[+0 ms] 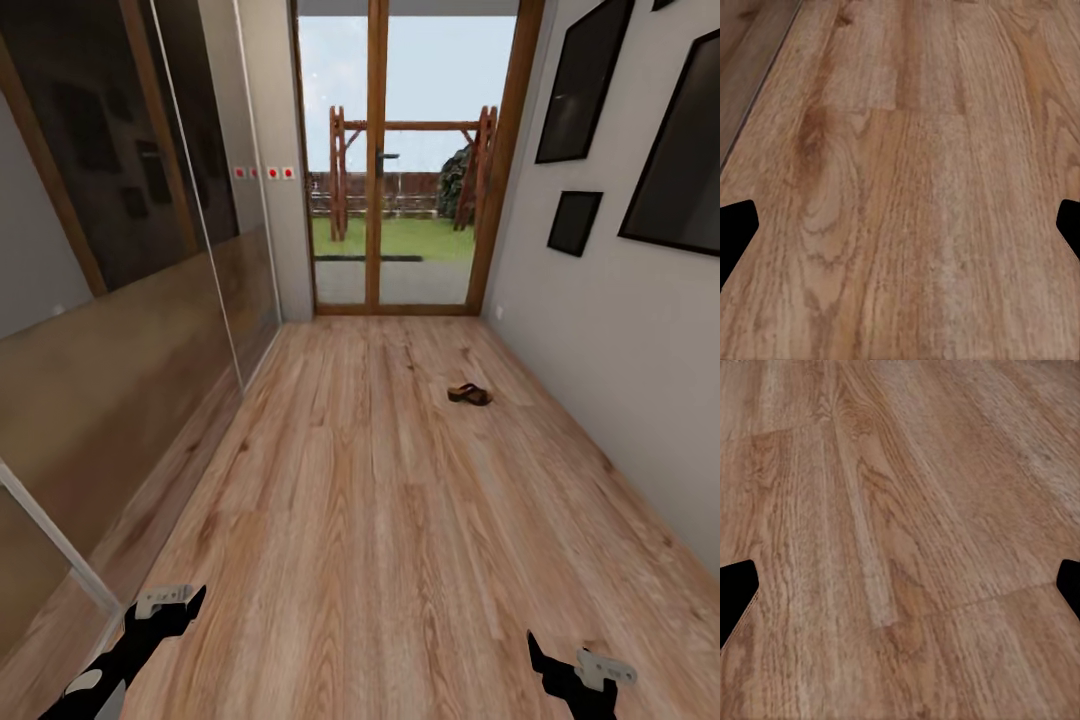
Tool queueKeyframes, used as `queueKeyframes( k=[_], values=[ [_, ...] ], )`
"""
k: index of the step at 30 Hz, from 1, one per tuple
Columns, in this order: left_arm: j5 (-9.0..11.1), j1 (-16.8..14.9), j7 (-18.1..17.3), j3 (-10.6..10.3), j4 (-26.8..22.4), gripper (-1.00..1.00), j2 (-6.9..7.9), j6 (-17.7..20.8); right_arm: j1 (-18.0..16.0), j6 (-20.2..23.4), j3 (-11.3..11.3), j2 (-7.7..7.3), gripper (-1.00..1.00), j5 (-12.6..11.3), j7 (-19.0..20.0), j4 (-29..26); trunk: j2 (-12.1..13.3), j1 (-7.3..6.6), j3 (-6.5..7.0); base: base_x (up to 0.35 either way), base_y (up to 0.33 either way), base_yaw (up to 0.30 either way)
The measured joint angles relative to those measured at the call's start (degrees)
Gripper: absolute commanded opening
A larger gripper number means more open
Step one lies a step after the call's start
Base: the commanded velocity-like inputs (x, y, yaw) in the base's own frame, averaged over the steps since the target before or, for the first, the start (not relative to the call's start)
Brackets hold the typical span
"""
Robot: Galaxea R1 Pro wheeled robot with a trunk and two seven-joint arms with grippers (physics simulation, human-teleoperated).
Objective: Pick up the two gym shoes and the two sandals from the corridor floor and place them onto the hallstand (shoe rack) in the corridor, making sure they are on the rack and not on the floor. Arrange them so the two gym shoes are next to each other and the two sandals are next to each other.
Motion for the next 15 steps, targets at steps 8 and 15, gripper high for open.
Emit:
queueKeyframes(
  k=[8,15],
  values=[
    [0.0,0.0,0.0,0.0,0.1,1.00,0.00,0.0,0.0,0.0,0.0,-0.02,1.00,0.0,0.0,0.0,0.0,0.00,0.00,0.339,0.000,0.000],
    [0.0,0.0,0.0,-0.1,0.1,1.00,0.01,0.0,0.0,-0.1,0.0,-0.08,1.00,0.0,0.0,0.0,0.0,0.00,0.00,0.339,0.000,0.000]
  ],
)
